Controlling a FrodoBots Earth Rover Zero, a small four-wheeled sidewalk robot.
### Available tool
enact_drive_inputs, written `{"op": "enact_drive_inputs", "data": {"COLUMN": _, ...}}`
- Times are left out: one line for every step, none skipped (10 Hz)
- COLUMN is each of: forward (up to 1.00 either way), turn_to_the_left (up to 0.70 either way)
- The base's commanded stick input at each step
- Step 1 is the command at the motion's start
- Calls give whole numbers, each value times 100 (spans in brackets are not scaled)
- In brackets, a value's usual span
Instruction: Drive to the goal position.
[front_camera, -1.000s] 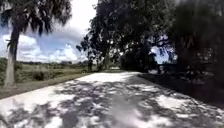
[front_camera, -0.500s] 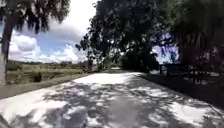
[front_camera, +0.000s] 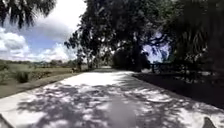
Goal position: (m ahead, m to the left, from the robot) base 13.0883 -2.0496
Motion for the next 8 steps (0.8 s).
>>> {"op": "enact_drive_inputs", "data": {"forward": 70, "turn_to_the_left": 0}}
{"op": "enact_drive_inputs", "data": {"forward": 70, "turn_to_the_left": 0}}
{"op": "enact_drive_inputs", "data": {"forward": 70, "turn_to_the_left": 0}}
{"op": "enact_drive_inputs", "data": {"forward": 70, "turn_to_the_left": 0}}
{"op": "enact_drive_inputs", "data": {"forward": 70, "turn_to_the_left": 0}}
{"op": "enact_drive_inputs", "data": {"forward": 70, "turn_to_the_left": 0}}
{"op": "enact_drive_inputs", "data": {"forward": 70, "turn_to_the_left": 0}}
{"op": "enact_drive_inputs", "data": {"forward": 70, "turn_to_the_left": 0}}
